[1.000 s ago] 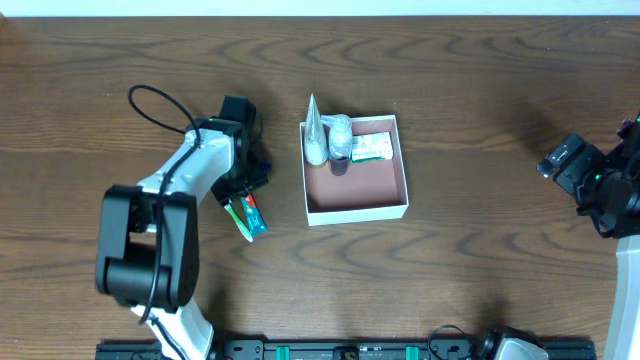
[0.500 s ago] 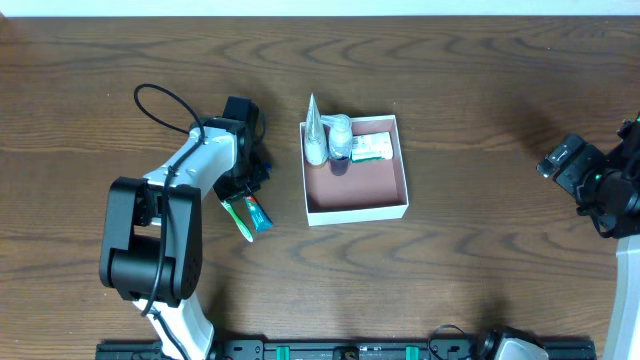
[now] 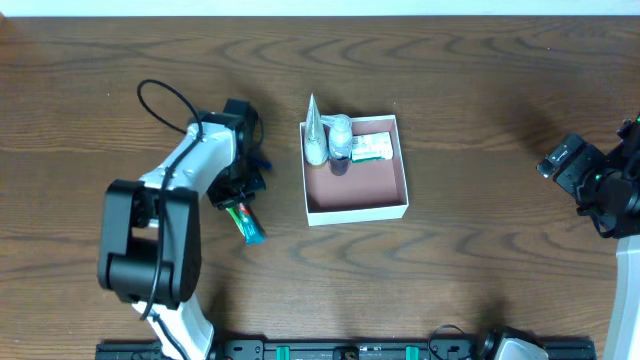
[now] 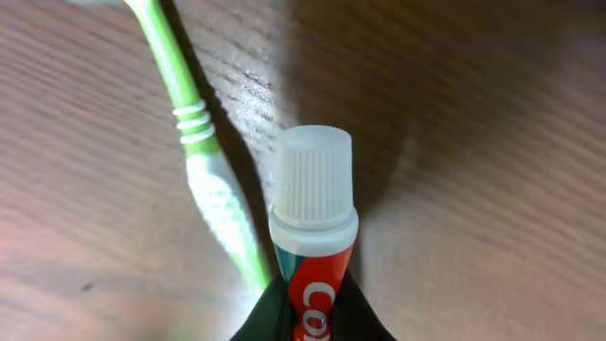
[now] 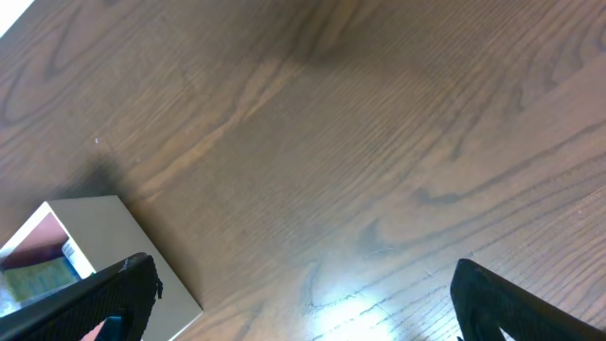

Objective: Pack container
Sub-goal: 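Carry the toothpaste over the box and lower it inside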

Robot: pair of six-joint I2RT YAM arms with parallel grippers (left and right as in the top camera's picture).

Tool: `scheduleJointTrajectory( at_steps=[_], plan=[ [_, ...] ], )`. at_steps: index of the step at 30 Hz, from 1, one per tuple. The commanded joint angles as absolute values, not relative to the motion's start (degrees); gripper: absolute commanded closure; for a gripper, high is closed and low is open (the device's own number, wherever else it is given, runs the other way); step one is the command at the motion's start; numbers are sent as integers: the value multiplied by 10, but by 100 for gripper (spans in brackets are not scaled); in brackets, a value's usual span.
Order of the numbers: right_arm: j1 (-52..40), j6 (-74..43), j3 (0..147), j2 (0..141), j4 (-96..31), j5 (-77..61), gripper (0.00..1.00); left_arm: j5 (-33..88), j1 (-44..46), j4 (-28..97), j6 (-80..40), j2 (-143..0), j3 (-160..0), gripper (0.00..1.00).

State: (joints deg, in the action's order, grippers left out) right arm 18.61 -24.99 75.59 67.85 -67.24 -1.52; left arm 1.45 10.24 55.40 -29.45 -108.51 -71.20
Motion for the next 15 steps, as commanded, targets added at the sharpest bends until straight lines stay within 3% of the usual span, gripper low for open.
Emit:
scheduleJointTrajectory(
  at_steps=[1, 9, 15],
  plan=[
    [192, -252, 763, 675, -673, -15, 1, 13, 103, 575, -241, -1013, -754, 93],
    [192, -252, 763, 675, -673, -15, 1, 58, 151, 578, -129, -876, -760, 93],
    [192, -252, 763, 675, -673, -15, 1, 57, 249, 559, -47, -807, -760, 92]
  ],
)
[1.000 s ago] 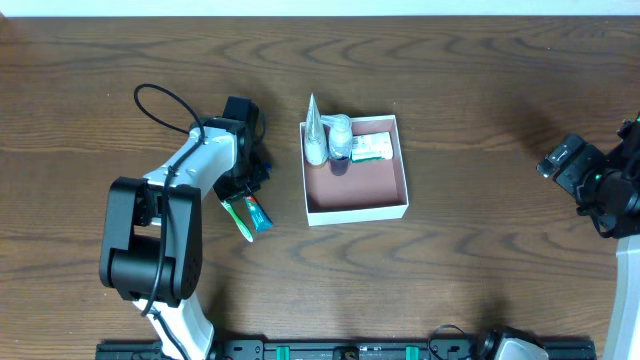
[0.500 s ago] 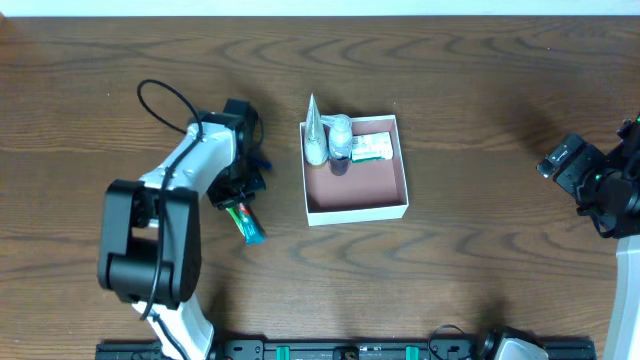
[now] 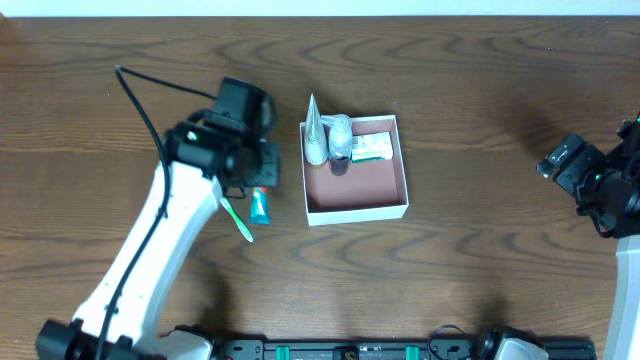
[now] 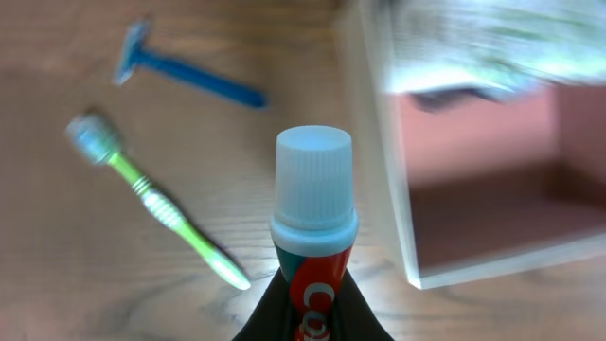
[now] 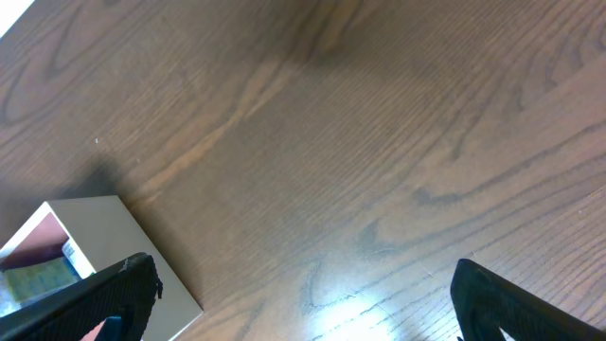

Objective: Pack container
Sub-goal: 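Carry the toothpaste over the box and lower it inside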

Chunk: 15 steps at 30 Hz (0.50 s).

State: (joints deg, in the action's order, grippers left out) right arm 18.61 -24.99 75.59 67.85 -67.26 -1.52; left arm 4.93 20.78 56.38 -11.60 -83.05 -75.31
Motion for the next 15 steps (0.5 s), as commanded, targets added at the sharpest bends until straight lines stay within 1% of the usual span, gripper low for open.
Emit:
scheduleJointTrajectory(
  at_steps=[1, 7, 11, 15],
  plan=[
    [192, -252, 763, 675, -673, -15, 1, 53, 269, 555, -39, -801, -760, 93],
    [192, -252, 763, 675, -673, -15, 1, 9, 388, 518, -9, -794, -760, 93],
    [192, -252, 763, 675, -673, -15, 1, 4, 457, 483, 57, -795, -760, 93],
    [192, -252, 763, 675, -673, -15, 1, 4, 500, 444, 130, -795, -760, 93]
  ],
)
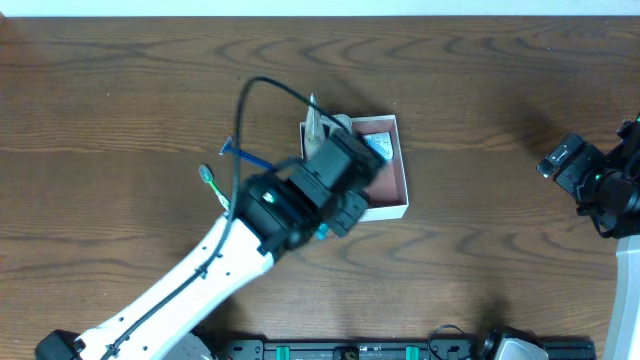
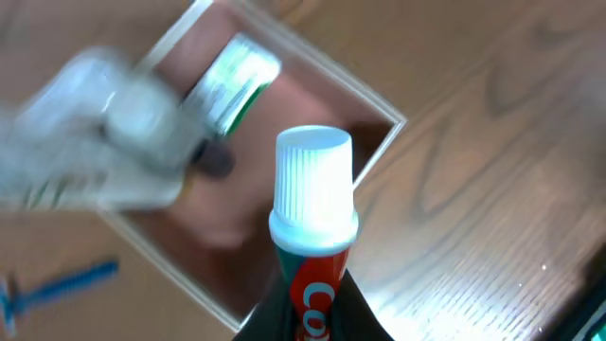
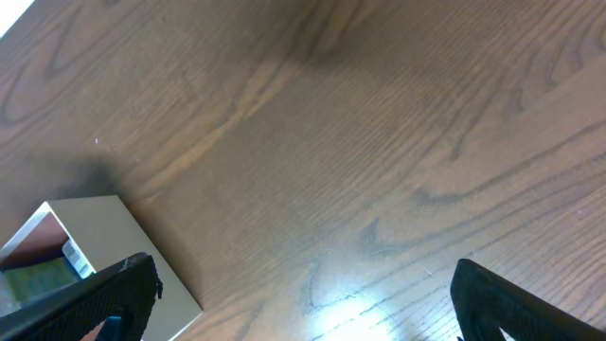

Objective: Pack container
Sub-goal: 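Carry the toothpaste over the box and lower it inside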

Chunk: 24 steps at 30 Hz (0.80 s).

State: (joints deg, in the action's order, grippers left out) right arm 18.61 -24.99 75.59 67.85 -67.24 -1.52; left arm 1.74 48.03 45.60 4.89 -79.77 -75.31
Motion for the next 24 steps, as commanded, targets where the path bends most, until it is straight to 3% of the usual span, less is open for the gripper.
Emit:
scheduleJointTrajectory(
  at_steps=[1, 9, 24],
  plan=[
    [192, -252, 763, 675, -673, -15, 1, 4, 507, 437, 150, -796, -760, 93],
    [192, -252, 763, 675, -673, -15, 1, 4, 513, 427, 312, -828, -760, 94],
    [192, -252, 763, 675, -673, -15, 1, -28, 513, 405, 439, -982, -760, 94]
  ],
)
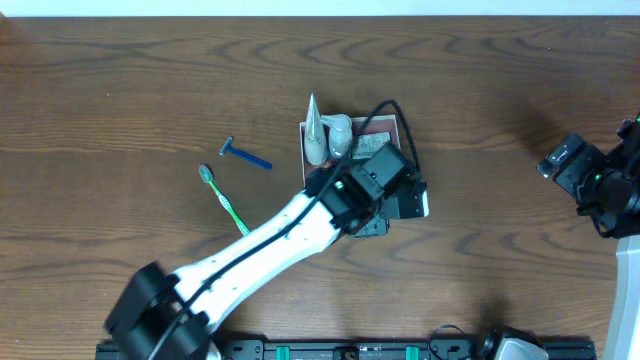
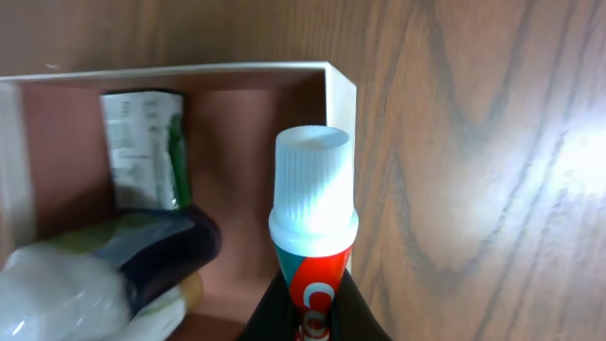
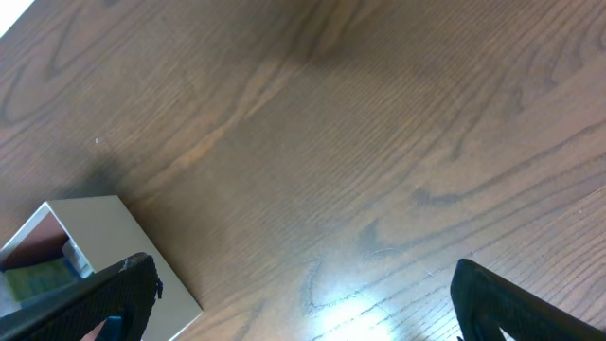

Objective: Pack container
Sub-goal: 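Carry the toothpaste over the box and lower it inside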

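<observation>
My left gripper (image 2: 313, 308) is shut on a red and teal toothpaste tube (image 2: 313, 213) with a white ribbed cap. It holds the tube above the right wall of the white box (image 2: 336, 90), cap over the rim. The box has a reddish floor and holds a green-and-white pack (image 2: 142, 147) and a dark-capped bottle (image 2: 156, 256). In the overhead view the left arm (image 1: 300, 225) covers most of the box (image 1: 305, 135), and the tube is hidden there. My right gripper (image 3: 312, 303) stands open and empty far to the right, with the box corner (image 3: 104, 237) at its left finger.
A green toothbrush (image 1: 223, 201) and a blue razor (image 1: 246, 157) lie on the wooden table left of the box. A white cone-shaped tube (image 1: 314, 132) and a clear bottle (image 1: 340, 133) stand in the box's back left. The right arm (image 1: 600, 185) sits at the table's right edge.
My left gripper, still shut on the toothpaste, has moved from the box's front edge to over its right side. The right arm has not moved.
At first my left gripper was shut on the toothpaste down on the table, beside the toothbrush left of the box. Then it held the tube above the table near the box's left wall, later at the front edge, and now over the right side.
</observation>
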Robot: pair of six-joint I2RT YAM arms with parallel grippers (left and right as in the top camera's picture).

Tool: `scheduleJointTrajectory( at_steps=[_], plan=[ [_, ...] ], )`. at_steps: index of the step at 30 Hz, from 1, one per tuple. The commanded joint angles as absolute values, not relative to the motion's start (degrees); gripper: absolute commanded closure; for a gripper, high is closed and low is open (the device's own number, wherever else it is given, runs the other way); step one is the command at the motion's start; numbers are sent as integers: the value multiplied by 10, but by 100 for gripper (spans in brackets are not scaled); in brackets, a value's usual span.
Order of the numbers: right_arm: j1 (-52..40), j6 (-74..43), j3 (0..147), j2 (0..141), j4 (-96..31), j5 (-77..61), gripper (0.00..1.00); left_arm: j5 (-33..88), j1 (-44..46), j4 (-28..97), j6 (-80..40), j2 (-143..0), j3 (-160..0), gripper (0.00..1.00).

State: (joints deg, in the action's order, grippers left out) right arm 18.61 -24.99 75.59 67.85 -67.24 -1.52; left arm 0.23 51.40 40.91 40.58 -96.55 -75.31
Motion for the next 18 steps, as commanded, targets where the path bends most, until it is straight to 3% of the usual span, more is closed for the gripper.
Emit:
scheduleJointTrajectory(
  at_steps=[1, 18],
  plan=[
    [192, -252, 763, 675, -673, -15, 1, -41, 513, 402, 439, -990, -760, 94],
    [192, -252, 763, 675, -673, -15, 1, -54, 513, 380, 439, -1020, -760, 93]
  ],
)
